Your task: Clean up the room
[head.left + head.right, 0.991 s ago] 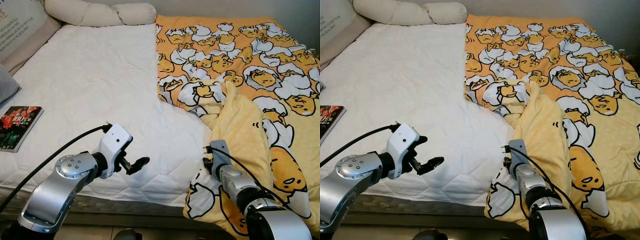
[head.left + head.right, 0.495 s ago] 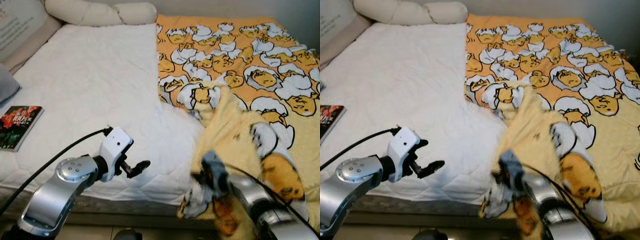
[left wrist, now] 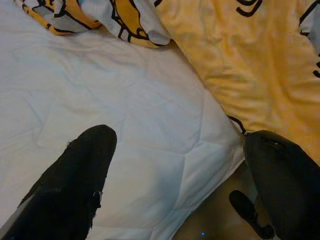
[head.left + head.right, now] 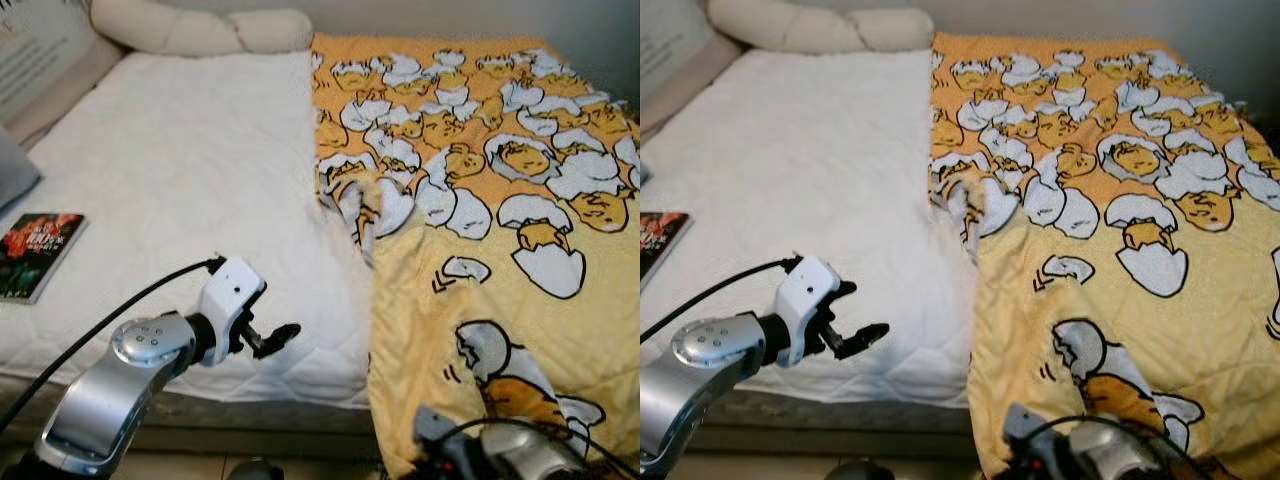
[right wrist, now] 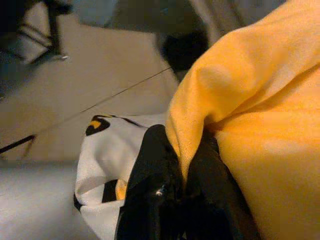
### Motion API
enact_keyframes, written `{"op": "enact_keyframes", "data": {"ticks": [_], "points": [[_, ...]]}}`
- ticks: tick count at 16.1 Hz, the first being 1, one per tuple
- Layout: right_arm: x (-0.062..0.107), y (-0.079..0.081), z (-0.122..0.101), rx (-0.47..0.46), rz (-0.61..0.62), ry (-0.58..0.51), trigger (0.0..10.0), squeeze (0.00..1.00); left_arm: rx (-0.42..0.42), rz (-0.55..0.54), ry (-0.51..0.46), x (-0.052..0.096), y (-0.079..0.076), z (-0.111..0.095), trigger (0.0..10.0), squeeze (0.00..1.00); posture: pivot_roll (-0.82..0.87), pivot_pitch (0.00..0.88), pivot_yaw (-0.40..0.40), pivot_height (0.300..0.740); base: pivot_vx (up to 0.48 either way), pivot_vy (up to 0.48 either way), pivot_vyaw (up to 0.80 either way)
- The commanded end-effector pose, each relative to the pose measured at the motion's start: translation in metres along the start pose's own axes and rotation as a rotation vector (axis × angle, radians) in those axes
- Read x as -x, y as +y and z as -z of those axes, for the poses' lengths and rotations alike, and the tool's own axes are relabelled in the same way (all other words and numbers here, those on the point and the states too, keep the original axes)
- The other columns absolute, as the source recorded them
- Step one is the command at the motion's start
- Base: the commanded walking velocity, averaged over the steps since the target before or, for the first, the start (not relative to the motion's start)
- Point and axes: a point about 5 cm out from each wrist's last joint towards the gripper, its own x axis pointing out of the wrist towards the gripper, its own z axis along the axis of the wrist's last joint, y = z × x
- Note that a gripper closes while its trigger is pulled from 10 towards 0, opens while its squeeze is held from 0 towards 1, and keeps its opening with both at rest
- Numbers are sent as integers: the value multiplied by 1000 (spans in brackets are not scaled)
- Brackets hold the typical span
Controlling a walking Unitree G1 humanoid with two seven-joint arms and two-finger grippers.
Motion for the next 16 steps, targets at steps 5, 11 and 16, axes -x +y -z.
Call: {"op": "enact_keyframes", "data": {"ticks": [5,11,16], "points": [[-2,-13,-19,4,126,-94,10000,1000,-19,10,3,1,1,-3,10000,0,109,0,42,740,0,0,0],[12,-29,-53,21,150,-297,10000,1000,-22,14,2,-1,2,-5,10000,0,103,0,50,740,0,0,0],[40,-58,-110,90,381,-502,10000,1000,-26,10,-3,-3,3,-7,10000,0,104,0,48,740,0,0,0]]}}
